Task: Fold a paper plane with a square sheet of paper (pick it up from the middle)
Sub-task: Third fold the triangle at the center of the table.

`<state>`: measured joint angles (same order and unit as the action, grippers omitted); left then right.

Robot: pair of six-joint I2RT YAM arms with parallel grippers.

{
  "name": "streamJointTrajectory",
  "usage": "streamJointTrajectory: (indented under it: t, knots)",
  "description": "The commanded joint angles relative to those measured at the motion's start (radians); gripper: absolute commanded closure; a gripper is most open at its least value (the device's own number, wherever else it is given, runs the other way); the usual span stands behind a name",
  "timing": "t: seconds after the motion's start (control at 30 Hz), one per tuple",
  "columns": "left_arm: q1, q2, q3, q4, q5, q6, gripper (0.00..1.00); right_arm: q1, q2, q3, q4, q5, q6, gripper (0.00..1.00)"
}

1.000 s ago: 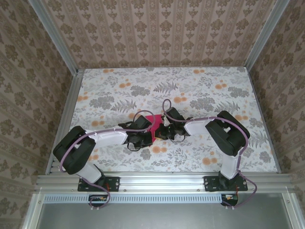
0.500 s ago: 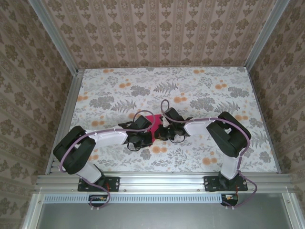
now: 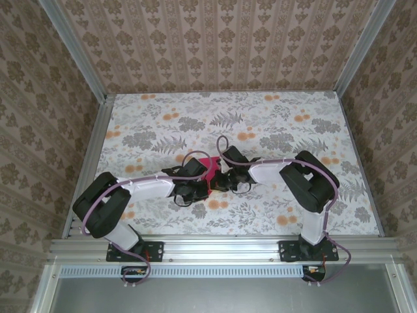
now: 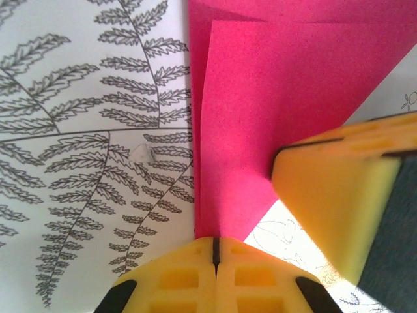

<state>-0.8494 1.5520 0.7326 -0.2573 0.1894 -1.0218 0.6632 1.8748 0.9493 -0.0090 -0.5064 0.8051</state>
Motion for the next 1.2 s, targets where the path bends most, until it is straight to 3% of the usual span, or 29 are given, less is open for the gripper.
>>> streamJointTrajectory:
  t: [0.0, 0.43, 0.7, 0.8, 1.0, 1.17]
  knots:
    - [-0.002, 0.047, -0.036, -0.125, 0.002, 0.006, 0.98, -0.050, 0.020, 0.019, -0.064, 0.043, -0.031, 0.97]
    - [-0.001, 0.035, -0.047, -0.144, 0.014, 0.025, 0.98, -0.218, 0.042, 0.057, -0.108, 0.089, -0.094, 0.97]
    - [-0.003, -0.006, -0.007, -0.148, 0.019, 0.062, 0.95, -0.246, -0.066, 0.100, -0.176, 0.096, -0.138, 0.94]
    - [-0.003, -0.041, 0.034, -0.139, 0.039, 0.106, 0.89, -0.246, -0.139, 0.071, -0.169, 0.074, -0.131, 0.87]
    - [0.003, -0.114, 0.118, -0.153, -0.009, 0.178, 0.76, -0.244, -0.239, -0.050, -0.072, -0.002, -0.065, 0.63]
    - [0.021, -0.134, 0.118, -0.145, -0.074, 0.165, 0.75, -0.241, -0.274, -0.144, 0.040, -0.026, 0.000, 0.48]
